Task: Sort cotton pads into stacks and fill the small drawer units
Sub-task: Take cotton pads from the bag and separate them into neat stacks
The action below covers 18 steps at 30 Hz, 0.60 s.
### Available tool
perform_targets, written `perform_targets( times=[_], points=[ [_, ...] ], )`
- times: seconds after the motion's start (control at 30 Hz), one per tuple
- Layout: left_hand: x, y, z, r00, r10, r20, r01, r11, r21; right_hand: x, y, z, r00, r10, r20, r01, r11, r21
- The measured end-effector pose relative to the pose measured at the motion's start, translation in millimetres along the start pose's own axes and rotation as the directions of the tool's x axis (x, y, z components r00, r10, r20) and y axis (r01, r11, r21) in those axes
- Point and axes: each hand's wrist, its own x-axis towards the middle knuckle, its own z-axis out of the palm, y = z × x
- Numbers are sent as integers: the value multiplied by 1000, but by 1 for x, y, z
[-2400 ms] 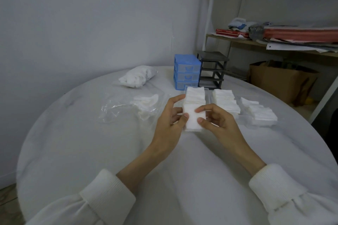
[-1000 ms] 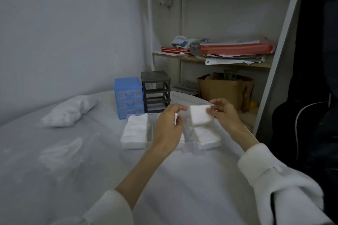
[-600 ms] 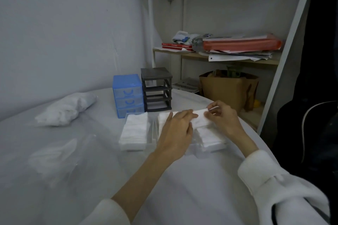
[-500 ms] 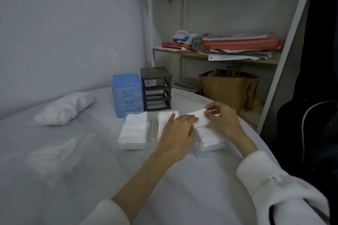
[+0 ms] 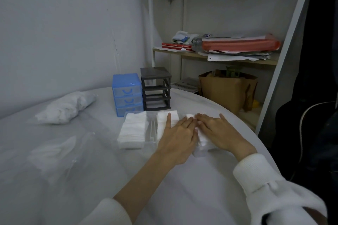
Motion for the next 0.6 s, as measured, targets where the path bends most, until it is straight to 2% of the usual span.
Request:
perform_targets(
  times=[0.1, 0.23, 0.3, 0.43, 0.6],
  points=[
    [1, 0, -1, 999, 8, 43, -8, 1000, -4, 1, 0, -1, 996, 19, 93, -11, 996, -85],
    [3, 0, 0, 998, 9, 67, -7, 1000, -28, 1, 0, 0, 994, 49, 102, -44, 998, -53],
    [4, -1, -1, 996, 6, 85, -1, 998, -62, 0, 0, 1, 997, 51, 50, -51, 999, 15],
    [6, -3, -8, 996, -60, 63, 78, 936, -342, 1, 4, -1, 989, 51, -137, -27, 985, 169],
    [7, -4, -15, 979, -189, -79, 109, 806, -581, 0, 10, -2, 957, 51, -284, 29, 962, 270]
  ],
)
